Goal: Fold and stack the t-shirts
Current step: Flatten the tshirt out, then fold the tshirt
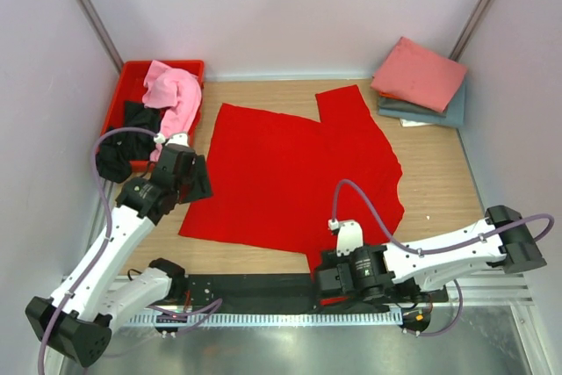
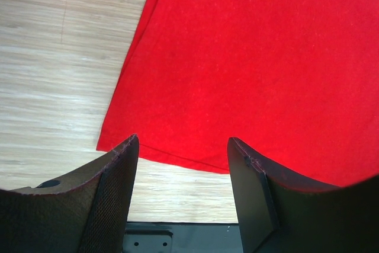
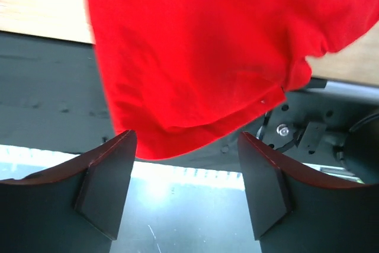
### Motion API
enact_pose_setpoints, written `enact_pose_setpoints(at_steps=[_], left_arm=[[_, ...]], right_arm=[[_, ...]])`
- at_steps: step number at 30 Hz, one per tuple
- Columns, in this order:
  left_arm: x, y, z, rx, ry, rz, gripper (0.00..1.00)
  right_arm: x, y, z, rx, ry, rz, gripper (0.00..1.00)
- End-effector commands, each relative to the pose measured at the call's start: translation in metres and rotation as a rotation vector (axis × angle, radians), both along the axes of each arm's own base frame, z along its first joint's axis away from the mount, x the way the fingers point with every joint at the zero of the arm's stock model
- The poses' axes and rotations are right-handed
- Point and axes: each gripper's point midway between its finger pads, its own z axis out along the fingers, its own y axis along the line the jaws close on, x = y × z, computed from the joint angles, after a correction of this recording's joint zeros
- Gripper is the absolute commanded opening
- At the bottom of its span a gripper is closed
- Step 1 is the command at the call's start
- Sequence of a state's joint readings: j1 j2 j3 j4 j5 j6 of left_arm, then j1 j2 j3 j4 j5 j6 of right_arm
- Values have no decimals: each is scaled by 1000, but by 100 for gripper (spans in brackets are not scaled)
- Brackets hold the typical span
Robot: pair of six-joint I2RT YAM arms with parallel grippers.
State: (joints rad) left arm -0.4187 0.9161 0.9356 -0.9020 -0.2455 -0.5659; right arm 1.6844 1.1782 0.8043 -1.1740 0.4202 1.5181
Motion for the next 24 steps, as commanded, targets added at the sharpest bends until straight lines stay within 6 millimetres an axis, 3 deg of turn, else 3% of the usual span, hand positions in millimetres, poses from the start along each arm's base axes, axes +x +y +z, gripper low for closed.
enact_pose_setpoints(at_steps=[1,8,12,14,16,17,18,19,22,23,24], left_arm=[[5,-3,7,-24,-48,1,63],[6,-6,3,-27,-34,-13,63],[7,-7,2,-28,-30,-15,63],[6,-5,0,-19,-24,-2,63],[7,3,-2,10,-20,34,63],[6,6,-3,16,-15,57,63],[7,8,-4,27,-5,75,63],[4,12,-7,46,16,92,63],[-3,10,-13,7,68,145,61],[-8,4,-20,-45,93,171,60],[-8,-3,-20,-103,75,181,60]], right_arm=[[-6,-17,-11,38,41,-110,74],[-4,-13,-26,210,75,-144,73],[-9,-9,-56,177,115,-121,73],[-10,-8,-66,144,114,-109,68],[-10,-6,-69,134,117,-102,58],[-10,-6,-71,117,114,-99,43],[-10,-4,-68,116,109,-90,37],[-8,-11,-66,82,97,-92,22],[5,-21,-45,22,22,-107,3],[11,-16,-32,40,-10,-113,2],[14,-24,-27,7,-28,-116,1]])
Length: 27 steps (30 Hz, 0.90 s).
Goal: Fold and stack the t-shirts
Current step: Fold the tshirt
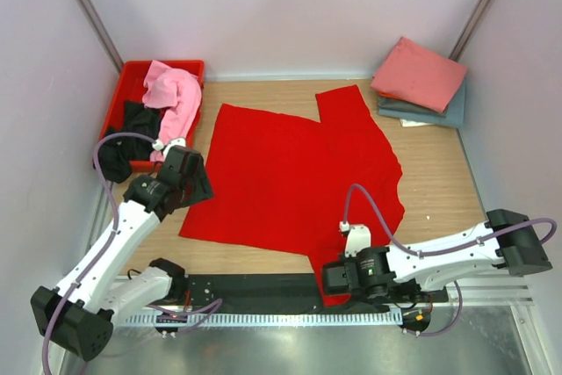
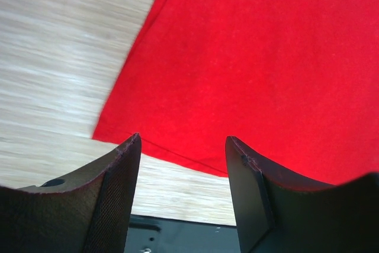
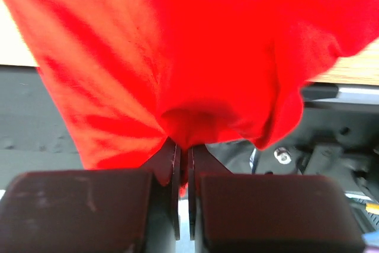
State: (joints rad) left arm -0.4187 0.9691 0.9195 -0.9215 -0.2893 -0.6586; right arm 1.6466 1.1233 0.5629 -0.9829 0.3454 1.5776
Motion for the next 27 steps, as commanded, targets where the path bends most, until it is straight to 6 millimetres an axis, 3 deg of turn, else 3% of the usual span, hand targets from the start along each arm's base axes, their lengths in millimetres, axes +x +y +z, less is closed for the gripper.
enact_pose_setpoints(at_steps=[1,7,10,16,20,27], left_arm=[[-10,-11,-7,-146,0,99,60],[-31,-20,-77,-244,151,219,60],[-40,0,-98,-178,171,324,57],[-44,28,-102,-77,132,453,56],[-51,46,-111,-14,123,536,56],[-46,62,-104,-33,-4,625,51]], right_arm=[[20,-2,30,-20,-115,-25,1],[41,-4,45,-28,-206,-46,1],[63,-4,41,-14,-220,-78,1],[92,11,54,88,-250,-96,1],[102,8,61,45,-261,-82,1],[104,-10,76,62,-284,-110,1]])
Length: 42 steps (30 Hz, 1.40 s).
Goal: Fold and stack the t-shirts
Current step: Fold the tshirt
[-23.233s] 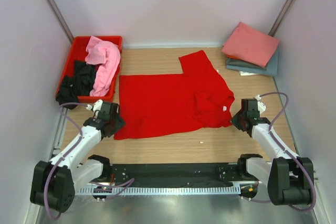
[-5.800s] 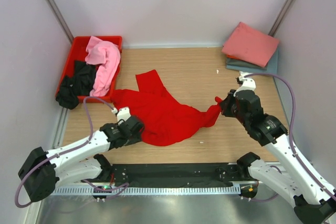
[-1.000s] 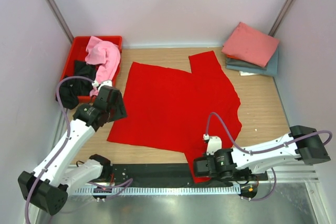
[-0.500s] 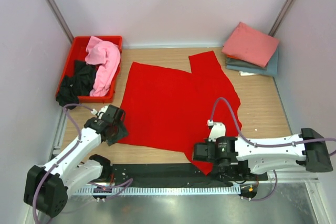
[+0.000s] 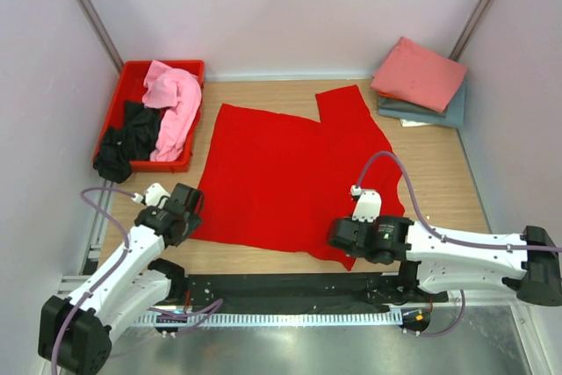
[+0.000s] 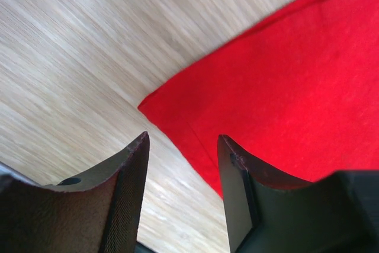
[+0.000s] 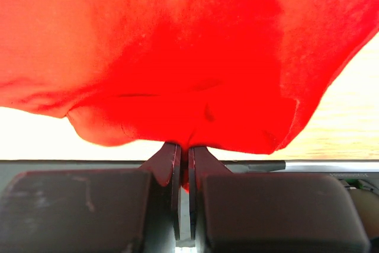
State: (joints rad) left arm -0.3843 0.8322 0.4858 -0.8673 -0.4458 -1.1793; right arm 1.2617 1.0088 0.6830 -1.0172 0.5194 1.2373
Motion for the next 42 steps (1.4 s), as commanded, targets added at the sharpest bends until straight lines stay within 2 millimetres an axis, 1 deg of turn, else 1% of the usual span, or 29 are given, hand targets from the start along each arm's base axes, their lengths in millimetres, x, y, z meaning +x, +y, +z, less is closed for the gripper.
enact_pose_setpoints(at_steps=[1,2,4,5,6,8,9,15,16,18,19,20,23,25,26,28,29,30,31,32,34,35,36,37,38,39,40,41,42], left_arm=[[8,16,5,58,-55,95,50],[8,16,4,61,-47,100,47],[8,16,-1,62,-27,123,47],[7,15,-6,61,-21,124,47],[13,12,-9,46,-41,124,47],[9,13,-23,53,-10,125,45],[11,12,-26,52,-11,126,44],[16,7,-30,51,16,113,42],[16,6,-30,47,15,110,27],[19,4,-32,39,2,96,6],[20,3,-33,35,-4,93,0],[22,2,-32,33,-7,77,0],[24,-8,-20,-10,-25,22,0],[30,-13,2,-44,-75,5,0],[28,-13,8,-44,-72,-2,0],[34,-16,26,-44,-109,-49,0],[40,-18,43,-45,-127,-67,0],[43,-21,50,-49,-126,-86,0],[51,-25,67,-46,-144,-118,0],[52,-25,66,-28,-104,-129,0],[61,-30,79,-19,-109,-172,0],[63,-30,77,-9,-91,-174,0],[66,-31,79,-9,-96,-180,0],[71,-34,84,-18,-110,-189,0],[76,-36,87,-19,-119,-196,0],[80,-39,88,-21,-121,-208,0],[87,-42,97,-25,-139,-214,0],[90,-40,99,-9,-134,-221,0],[95,-40,96,5,-108,-227,0]], right_arm=[[10,-7,24,40,-75,-22,1],[10,-8,26,45,-79,-25,1],[10,-13,29,43,-85,-39,1],[10,-14,30,42,-85,-40,1],[10,-16,30,31,-85,-44,1],[11,-18,32,31,-91,-50,1],[10,-19,33,29,-90,-54,1],[11,-23,41,35,-105,-61,1],[12,-25,43,32,-107,-65,1],[13,-27,48,31,-116,-74,1],[13,-28,49,35,-118,-77,1],[12,-29,50,36,-117,-76,1],[8,-35,49,23,-97,-80,1],[5,-34,48,28,-79,-72,1],[6,-28,50,44,-80,-62,1],[5,-19,50,36,-60,-18,2],[7,-9,53,60,-61,-1,4],[9,-4,54,62,-56,13,4],[12,-2,52,46,-41,11,4],[18,3,59,57,-54,28,4],[24,7,61,66,-46,39,4],[33,9,67,77,-59,48,4],[36,10,69,79,-56,53,4],[40,9,71,75,-55,51,4],[48,5,75,51,-55,47,4],[51,4,77,40,-56,47,4],[55,2,79,25,-59,52,4],[61,4,83,16,-60,53,4],[68,-2,84,-10,-61,54,4]])
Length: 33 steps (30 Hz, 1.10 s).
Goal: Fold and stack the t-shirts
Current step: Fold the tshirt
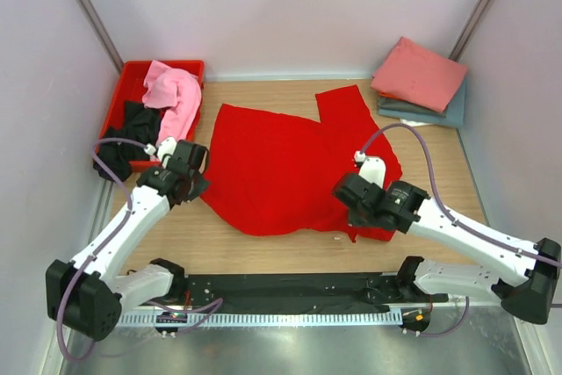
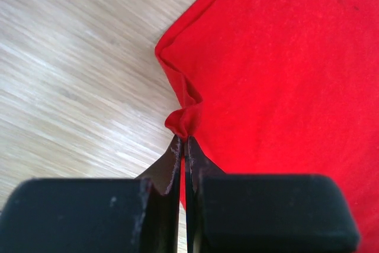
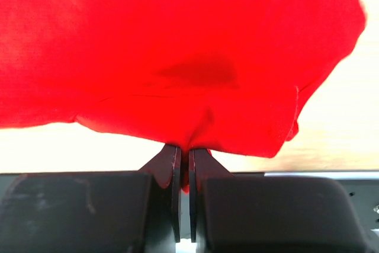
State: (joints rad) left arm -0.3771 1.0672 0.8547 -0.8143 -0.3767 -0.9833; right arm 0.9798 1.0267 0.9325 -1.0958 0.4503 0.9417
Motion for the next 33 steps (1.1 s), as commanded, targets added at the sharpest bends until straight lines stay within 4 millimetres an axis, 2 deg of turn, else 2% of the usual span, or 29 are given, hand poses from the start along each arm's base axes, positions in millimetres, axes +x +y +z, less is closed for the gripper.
enact_pose_setpoints(at_steps=[1,3,5,8,10,16,20,23,33], left_arm=[[22,-2,20,33,-13,-44,0],[31,1,15,43,19,-40,0],[44,3,19,53,2,-31,0],[59,7,14,89,21,-21,0],[67,9,5,117,58,-20,0],[88,9,-14,133,104,-25,0],[97,11,-31,162,161,-26,0],[105,11,-36,170,176,-25,0],[123,17,-49,237,233,13,0]], right_arm=[[26,1,20,-32,-43,57,4],[40,-2,22,-35,-38,36,4],[52,-3,25,-46,-46,51,4],[70,-8,21,-74,-28,48,4],[82,-14,13,-99,5,48,4],[117,-22,6,-117,28,19,3],[138,-33,8,-145,23,-12,3],[148,-34,4,-152,32,-17,3],[162,-44,-28,-199,101,-23,4]])
